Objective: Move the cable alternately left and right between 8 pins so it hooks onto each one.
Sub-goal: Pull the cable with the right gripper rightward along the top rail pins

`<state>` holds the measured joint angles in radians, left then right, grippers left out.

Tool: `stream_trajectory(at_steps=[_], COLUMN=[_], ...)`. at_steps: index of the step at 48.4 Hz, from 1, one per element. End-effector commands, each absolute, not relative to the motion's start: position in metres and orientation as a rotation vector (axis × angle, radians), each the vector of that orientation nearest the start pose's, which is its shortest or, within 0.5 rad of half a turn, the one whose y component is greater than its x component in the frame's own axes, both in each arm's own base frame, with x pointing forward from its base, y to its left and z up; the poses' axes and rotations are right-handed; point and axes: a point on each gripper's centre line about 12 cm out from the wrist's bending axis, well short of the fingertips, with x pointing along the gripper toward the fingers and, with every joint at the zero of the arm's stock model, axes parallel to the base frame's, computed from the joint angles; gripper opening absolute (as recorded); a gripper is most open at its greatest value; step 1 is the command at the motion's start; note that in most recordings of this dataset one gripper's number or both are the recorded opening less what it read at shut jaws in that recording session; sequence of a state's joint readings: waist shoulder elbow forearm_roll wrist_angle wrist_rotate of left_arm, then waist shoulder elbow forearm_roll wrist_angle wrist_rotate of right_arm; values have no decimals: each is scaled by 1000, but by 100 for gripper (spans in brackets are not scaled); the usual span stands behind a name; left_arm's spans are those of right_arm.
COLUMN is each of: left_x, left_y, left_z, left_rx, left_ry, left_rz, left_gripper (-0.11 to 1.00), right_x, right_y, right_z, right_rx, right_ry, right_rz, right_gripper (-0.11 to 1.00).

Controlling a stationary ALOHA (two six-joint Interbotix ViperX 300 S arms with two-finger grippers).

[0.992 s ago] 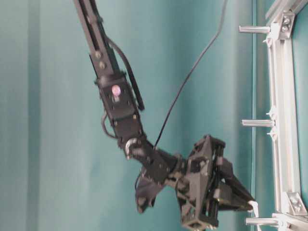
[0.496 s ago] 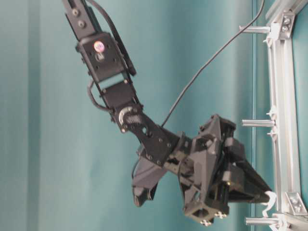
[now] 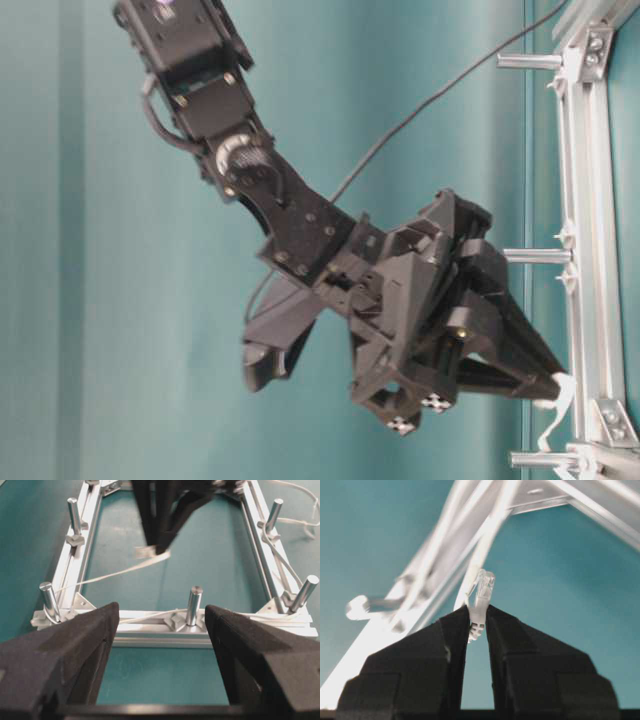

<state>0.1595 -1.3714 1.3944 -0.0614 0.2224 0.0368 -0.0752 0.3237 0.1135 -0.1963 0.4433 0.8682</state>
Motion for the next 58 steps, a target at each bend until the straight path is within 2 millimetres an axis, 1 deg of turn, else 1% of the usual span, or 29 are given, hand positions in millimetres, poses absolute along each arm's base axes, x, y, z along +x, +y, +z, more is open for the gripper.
stream_trajectory(at_steps=[1, 6, 13, 15, 24, 29, 33, 37, 39, 44, 52, 58], left_x=[132, 132, 132, 132, 132, 132, 132, 132, 132, 132, 132, 132], left_y=[20, 20, 20, 20, 20, 20, 20, 20, 20, 20, 20, 20], left_z=[214, 214, 214, 213, 214, 214, 213, 214, 213, 214, 213, 214], left_rx=[-37, -39, -39, -39, -39, -39, -39, -39, -39, -39, -39, -39], left_ry=[236, 234, 235, 235, 234, 235, 235, 234, 235, 234, 237, 234], left_rz=[149, 148, 148, 148, 148, 148, 148, 147, 148, 148, 148, 147], left_gripper=[71, 71, 71, 71, 71, 71, 71, 71, 71, 71, 71, 71], right_x=[498, 499, 498, 498, 494, 484, 469, 452, 442, 423, 400, 385], right_y=[-31, -25, -24, -21, -1, 3, 2, -4, -10, -24, -46, -57], right_z=[207, 214, 217, 218, 207, 204, 201, 201, 203, 203, 203, 207], right_rx=[604, 568, 555, 548, 524, 520, 517, 518, 523, 535, 552, 566], right_ry=[713, 699, 694, 694, 731, 756, 776, 788, 792, 805, 829, 822], right_rz=[-366, -331, -322, -315, -281, -283, -289, -306, -322, -360, -429, -460], right_gripper=[12, 12, 12, 12, 12, 12, 12, 12, 12, 12, 12, 12])
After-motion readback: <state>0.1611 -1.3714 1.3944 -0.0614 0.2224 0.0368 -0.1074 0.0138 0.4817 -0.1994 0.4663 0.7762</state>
